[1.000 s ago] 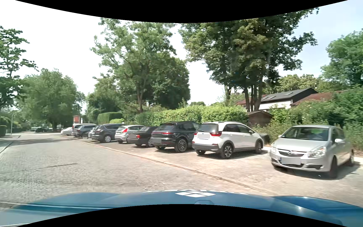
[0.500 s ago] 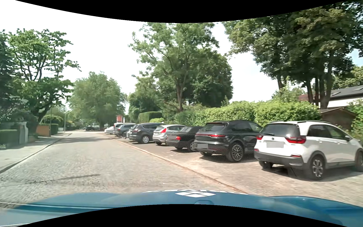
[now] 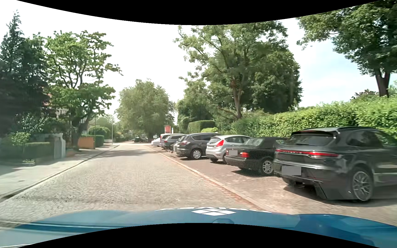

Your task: Follow the waypoints while adhering to traffic rules and regulations

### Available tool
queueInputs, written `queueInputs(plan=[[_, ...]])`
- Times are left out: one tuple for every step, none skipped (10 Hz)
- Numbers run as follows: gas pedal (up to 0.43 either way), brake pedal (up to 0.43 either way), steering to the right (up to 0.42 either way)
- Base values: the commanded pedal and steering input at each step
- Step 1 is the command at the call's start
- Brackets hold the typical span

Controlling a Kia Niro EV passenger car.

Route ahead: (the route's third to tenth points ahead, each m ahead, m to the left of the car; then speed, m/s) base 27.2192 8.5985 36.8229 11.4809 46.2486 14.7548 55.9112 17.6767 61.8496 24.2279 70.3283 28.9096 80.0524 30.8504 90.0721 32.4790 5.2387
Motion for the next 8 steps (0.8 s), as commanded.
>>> queueInputs(plan=[[0.189, 0.000, -0.249], [0.189, 0.000, -0.236], [0.189, 0.000, -0.232], [0.189, 0.000, -0.228], [0.189, 0.000, -0.220], [0.189, 0.000, -0.207], [0.189, 0.000, -0.189], [0.189, 0.000, -0.167]])
